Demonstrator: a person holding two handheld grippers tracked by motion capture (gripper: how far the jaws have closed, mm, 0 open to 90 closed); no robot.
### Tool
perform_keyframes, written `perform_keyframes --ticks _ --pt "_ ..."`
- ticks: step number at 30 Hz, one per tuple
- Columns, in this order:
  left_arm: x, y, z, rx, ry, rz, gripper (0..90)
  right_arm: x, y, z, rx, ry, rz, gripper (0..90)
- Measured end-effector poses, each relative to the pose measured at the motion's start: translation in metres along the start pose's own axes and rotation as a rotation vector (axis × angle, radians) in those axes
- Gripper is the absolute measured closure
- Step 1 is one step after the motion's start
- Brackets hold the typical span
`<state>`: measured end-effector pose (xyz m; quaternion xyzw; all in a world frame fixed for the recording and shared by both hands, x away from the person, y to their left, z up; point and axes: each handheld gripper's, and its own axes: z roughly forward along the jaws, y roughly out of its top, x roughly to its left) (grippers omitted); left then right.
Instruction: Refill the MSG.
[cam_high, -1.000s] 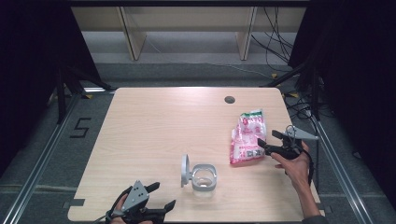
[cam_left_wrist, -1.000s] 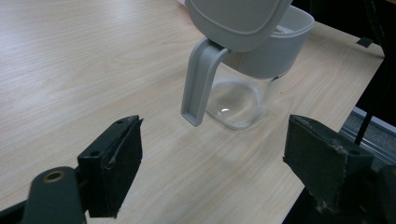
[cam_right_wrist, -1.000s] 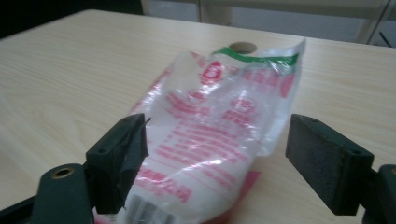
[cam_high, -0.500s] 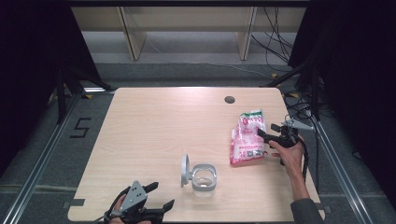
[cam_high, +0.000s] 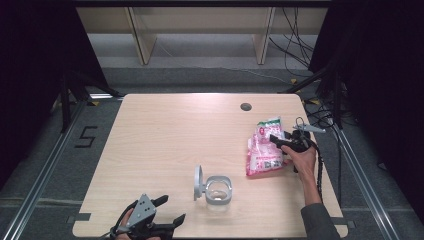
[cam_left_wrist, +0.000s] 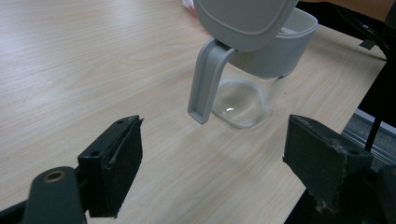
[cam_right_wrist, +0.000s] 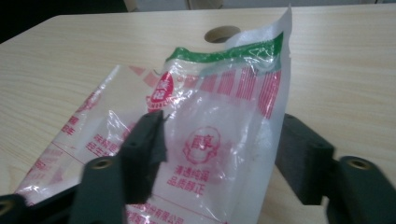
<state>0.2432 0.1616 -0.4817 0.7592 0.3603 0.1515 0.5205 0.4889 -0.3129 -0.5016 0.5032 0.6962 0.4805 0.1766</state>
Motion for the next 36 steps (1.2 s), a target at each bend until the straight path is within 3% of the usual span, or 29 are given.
perform_keyframes --ticks 2,4,5,6,8,9,11,15,17,18,19,20,21,23,24,26,30,33,34,35,36 --pt "0.000 0.000 -0.001 0.000 0.001 0.007 18.9 -0.004 0.000 0.002 -0.010 -0.005 -0.050 46.6" --pt "0.000 0.000 -0.001 0.007 0.003 0.009 18.9 -0.005 0.000 0.002 -0.005 0.007 -0.034 51.0" --pt "0.000 0.000 -0.001 0.007 0.002 0.009 19.0 -0.005 -0.001 0.003 -0.011 -0.015 -0.035 52.1" --pt "-0.001 0.000 -0.001 0.007 0.002 0.009 19.0 -0.003 -0.001 0.003 -0.003 -0.009 0.004 52.2" --pt "-0.001 0.000 -0.001 0.007 0.002 0.009 19.0 -0.007 -0.001 0.005 -0.009 0.002 -0.022 52.0" --pt "-0.001 -0.001 0.000 -0.007 -0.005 0.003 19.0 -0.003 -0.001 0.004 0.022 -0.011 0.027 51.6" --pt "0.000 0.000 -0.002 0.005 -0.001 0.012 19.1 -0.007 0.000 0.008 -0.004 0.002 -0.004 51.5" --pt "0.000 -0.001 -0.002 0.004 0.000 0.010 19.1 -0.008 0.003 0.011 0.022 0.000 0.003 50.9" --pt "0.000 -0.001 -0.003 0.002 0.001 0.011 19.1 -0.004 0.004 0.012 0.031 0.005 0.052 47.6" --pt "-0.001 -0.001 -0.003 -0.001 0.005 0.003 19.1 -0.008 0.005 0.013 0.038 0.002 0.024 45.3" --pt "0.002 0.000 -0.003 0.004 -0.001 0.053 19.1 -0.007 0.006 0.014 0.034 0.002 0.033 44.4" --pt "0.001 0.000 -0.004 0.003 0.001 0.044 19.1 -0.008 0.006 0.015 0.032 -0.011 0.028 43.7" --pt "-0.001 0.000 -0.004 0.003 0.008 0.014 19.1 -0.002 0.005 0.015 0.049 -0.001 0.104 43.5" --pt "-0.001 -0.001 -0.003 -0.008 -0.002 0.010 19.1 -0.007 0.006 0.018 0.056 0.017 0.054 40.5" --pt "-0.001 -0.001 -0.003 -0.008 -0.002 0.010 19.2 -0.007 0.006 0.018 0.075 0.008 0.064 41.2" --pt "-0.001 -0.002 -0.003 -0.010 0.000 0.010 19.2 -0.006 0.006 0.020 0.064 0.047 0.066 46.5" --pt "-0.001 -0.001 -0.004 -0.014 -0.001 0.007 19.3 -0.005 0.008 0.021 0.083 0.043 0.028 56.4" --pt "-0.001 -0.001 -0.005 -0.008 0.002 0.008 19.4 -0.005 0.007 0.023 0.098 0.069 0.051 69.2" --pt "0.002 0.000 -0.005 -0.008 -0.004 0.051 19.4 -0.004 0.007 0.023 0.096 0.066 0.052 75.5" --pt "0.000 -0.001 -0.006 0.004 0.013 0.018 19.4 -0.003 0.008 0.022 0.105 0.090 0.053 79.3" --pt "0.000 -0.002 -0.004 -0.019 0.007 0.007 19.5 -0.002 0.008 0.022 0.101 0.076 0.038 83.0"
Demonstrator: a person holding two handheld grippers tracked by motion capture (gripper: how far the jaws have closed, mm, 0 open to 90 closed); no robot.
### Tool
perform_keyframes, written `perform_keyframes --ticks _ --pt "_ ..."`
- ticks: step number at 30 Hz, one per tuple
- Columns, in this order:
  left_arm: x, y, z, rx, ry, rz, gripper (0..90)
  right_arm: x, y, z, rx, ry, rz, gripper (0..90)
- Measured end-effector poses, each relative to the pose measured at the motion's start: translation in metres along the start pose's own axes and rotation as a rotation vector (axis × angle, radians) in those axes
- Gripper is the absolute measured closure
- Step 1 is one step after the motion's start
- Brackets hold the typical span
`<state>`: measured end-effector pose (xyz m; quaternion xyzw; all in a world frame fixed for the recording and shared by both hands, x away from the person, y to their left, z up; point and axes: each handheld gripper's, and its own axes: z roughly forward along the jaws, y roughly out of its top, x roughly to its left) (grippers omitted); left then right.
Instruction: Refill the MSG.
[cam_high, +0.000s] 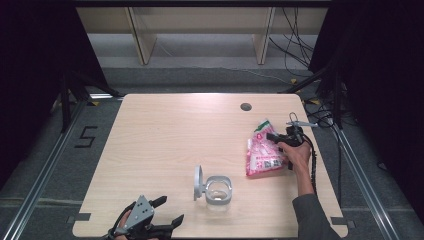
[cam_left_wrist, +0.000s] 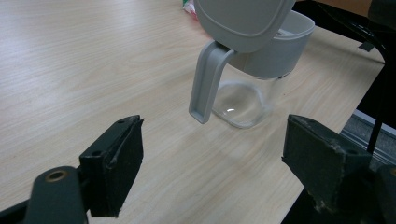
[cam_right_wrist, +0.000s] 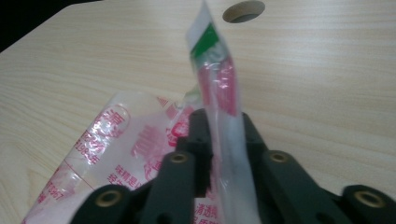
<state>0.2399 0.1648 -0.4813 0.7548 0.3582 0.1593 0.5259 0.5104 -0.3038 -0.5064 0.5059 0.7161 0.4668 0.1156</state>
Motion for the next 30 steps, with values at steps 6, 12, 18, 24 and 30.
perform_keyframes --ticks 6,12,18,24,30 --pt "0.002 0.001 -0.002 0.011 -0.002 0.036 19.6 0.004 0.000 -0.002 -0.014 0.014 -0.033 89.4" --pt "0.002 0.001 -0.002 0.007 0.000 0.031 19.9 0.013 0.002 -0.013 -0.048 0.058 -0.085 90.0" --pt "-0.002 -0.001 0.001 -0.002 -0.005 -0.003 19.9 0.022 -0.001 -0.030 -0.088 0.088 -0.130 90.0" --pt "-0.003 -0.001 0.000 0.019 0.005 0.008 19.9 0.032 -0.009 -0.052 -0.118 0.116 -0.140 90.0" --pt "-0.004 -0.001 0.001 0.012 -0.001 0.006 19.9 0.042 -0.014 -0.071 -0.168 0.140 -0.173 90.0"
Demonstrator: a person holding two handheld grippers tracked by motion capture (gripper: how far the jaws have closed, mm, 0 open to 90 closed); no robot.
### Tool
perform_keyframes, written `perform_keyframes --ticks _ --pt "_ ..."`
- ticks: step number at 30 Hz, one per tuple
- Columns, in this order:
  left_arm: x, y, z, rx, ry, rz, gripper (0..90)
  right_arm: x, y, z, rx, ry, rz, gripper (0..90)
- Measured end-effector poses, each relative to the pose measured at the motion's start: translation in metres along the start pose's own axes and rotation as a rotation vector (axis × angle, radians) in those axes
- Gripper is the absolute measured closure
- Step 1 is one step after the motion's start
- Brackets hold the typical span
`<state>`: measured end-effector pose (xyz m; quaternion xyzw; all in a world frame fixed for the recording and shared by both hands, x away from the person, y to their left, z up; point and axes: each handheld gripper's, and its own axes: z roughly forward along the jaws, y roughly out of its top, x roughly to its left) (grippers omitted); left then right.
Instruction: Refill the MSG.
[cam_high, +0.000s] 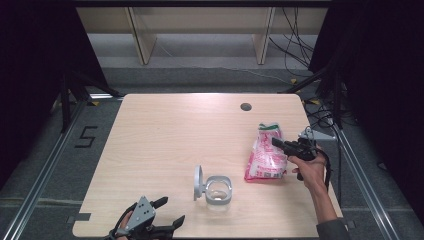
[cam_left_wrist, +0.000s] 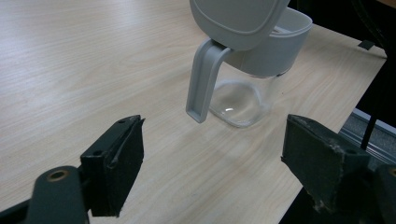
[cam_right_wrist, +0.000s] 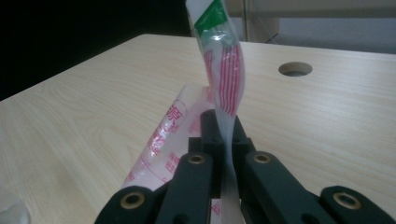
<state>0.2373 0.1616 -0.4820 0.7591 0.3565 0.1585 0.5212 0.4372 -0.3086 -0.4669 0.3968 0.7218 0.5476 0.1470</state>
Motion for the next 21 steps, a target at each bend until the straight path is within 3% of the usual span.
perform_keyframes --ticks 1,2,4,5,6,8,9,10,12,13,14,15,18,21 --pt "0.000 0.000 0.000 0.001 0.000 0.008 19.9 0.001 0.001 -0.003 -0.008 -0.003 -0.025 90.0" --pt "0.000 0.000 0.000 0.004 0.000 0.007 19.9 0.006 0.001 -0.006 -0.014 0.010 0.001 90.0" --pt "0.000 0.000 -0.001 0.005 0.004 0.006 19.9 0.014 0.003 -0.012 -0.030 0.029 -0.001 90.0" --pt "0.000 0.000 -0.001 0.005 0.003 0.005 19.9 0.015 0.004 -0.013 -0.037 0.033 -0.023 90.0" --pt "0.001 0.000 0.000 0.005 -0.004 0.033 19.9 0.018 0.005 -0.016 -0.054 0.039 -0.047 90.0" --pt "-0.001 -0.001 0.000 0.011 0.002 0.014 19.9 0.027 0.008 -0.023 -0.043 0.044 -0.049 90.0" --pt "-0.002 -0.001 0.001 0.003 -0.006 -0.003 19.9 0.031 0.009 -0.026 -0.063 0.055 -0.062 90.0" --pt "-0.002 -0.001 0.001 0.008 -0.005 0.006 19.9 0.036 0.010 -0.030 -0.070 0.065 -0.086 90.0" --pt "-0.004 -0.002 0.001 0.017 -0.003 0.016 19.9 0.047 0.012 -0.036 -0.069 0.078 -0.088 90.0" --pt "-0.006 -0.002 0.002 0.014 -0.005 0.018 19.9 0.050 0.013 -0.039 -0.078 0.082 -0.123 90.0" --pt "-0.006 -0.002 0.003 0.012 -0.015 0.016 19.9 0.057 0.012 -0.041 -0.091 0.094 -0.109 90.0" --pt "-0.008 -0.003 0.003 0.017 -0.011 0.015 19.9 0.058 0.013 -0.041 -0.106 0.101 -0.135 90.0" --pt "-0.012 -0.003 0.004 0.018 -0.020 0.018 19.9 0.075 0.013 -0.047 -0.102 0.124 -0.136 90.0" --pt "-0.016 -0.003 0.005 0.020 -0.030 0.024 19.9 0.086 0.013 -0.053 -0.112 0.125 -0.176 90.0"
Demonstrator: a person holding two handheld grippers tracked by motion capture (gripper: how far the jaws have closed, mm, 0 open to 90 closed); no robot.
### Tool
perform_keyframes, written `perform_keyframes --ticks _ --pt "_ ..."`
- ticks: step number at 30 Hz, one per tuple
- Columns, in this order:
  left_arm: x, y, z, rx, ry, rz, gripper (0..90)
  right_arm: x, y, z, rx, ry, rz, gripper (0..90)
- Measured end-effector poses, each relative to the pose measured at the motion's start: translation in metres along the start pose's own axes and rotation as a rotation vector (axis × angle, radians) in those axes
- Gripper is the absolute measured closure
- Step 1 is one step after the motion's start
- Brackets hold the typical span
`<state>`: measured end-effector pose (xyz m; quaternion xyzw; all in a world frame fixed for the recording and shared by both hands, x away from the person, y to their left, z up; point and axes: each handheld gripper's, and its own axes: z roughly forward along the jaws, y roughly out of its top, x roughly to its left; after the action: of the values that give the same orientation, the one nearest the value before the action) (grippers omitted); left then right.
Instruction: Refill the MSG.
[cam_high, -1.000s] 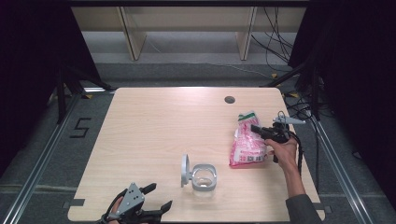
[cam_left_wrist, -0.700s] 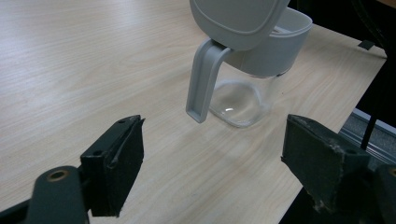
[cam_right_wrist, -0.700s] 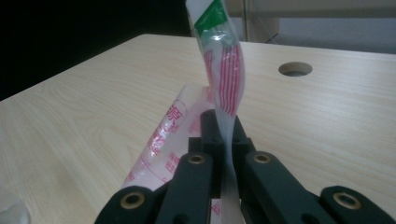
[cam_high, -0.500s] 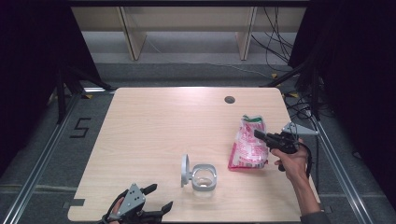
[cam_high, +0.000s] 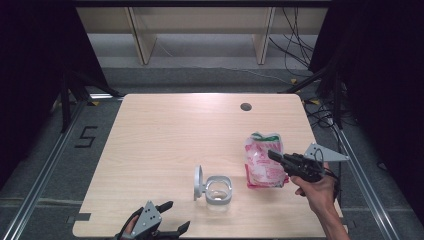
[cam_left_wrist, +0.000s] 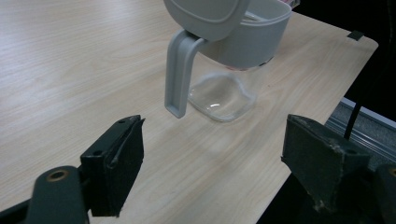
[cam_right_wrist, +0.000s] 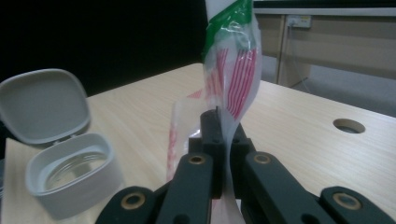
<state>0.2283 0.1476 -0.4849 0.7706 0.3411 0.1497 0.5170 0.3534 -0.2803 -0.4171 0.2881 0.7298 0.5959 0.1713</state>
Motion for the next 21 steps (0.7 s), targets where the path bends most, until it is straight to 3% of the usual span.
perform_keyframes --ticks 2,6,7,10,13,16,18,21 --pt "-0.001 0.000 0.000 -0.002 -0.001 0.017 19.9 0.008 -0.001 -0.006 -0.001 0.007 -0.026 90.0" --pt "-0.001 0.000 -0.002 0.013 0.006 0.011 19.9 0.017 -0.008 -0.021 0.006 0.014 -0.049 90.0" --pt "-0.001 0.000 -0.002 0.010 0.008 0.011 19.9 0.021 -0.010 -0.026 0.022 0.010 -0.021 90.0" --pt "-0.002 0.000 -0.002 0.012 0.006 0.013 19.9 0.027 -0.021 -0.037 0.012 0.009 -0.002 90.0" --pt "-0.003 0.000 -0.001 0.012 0.003 0.010 19.9 0.025 -0.029 -0.046 0.012 -0.004 -0.016 90.0" --pt "-0.005 0.000 0.000 0.005 0.002 0.004 19.9 0.024 -0.036 -0.051 0.010 -0.006 0.033 90.0" --pt "-0.007 0.000 0.000 0.022 -0.003 0.026 20.2 0.023 -0.038 -0.053 -0.001 -0.021 0.020 90.0" --pt "-0.010 -0.001 0.002 0.033 -0.017 0.033 20.3 0.023 -0.039 -0.054 0.004 -0.002 0.021 90.0"
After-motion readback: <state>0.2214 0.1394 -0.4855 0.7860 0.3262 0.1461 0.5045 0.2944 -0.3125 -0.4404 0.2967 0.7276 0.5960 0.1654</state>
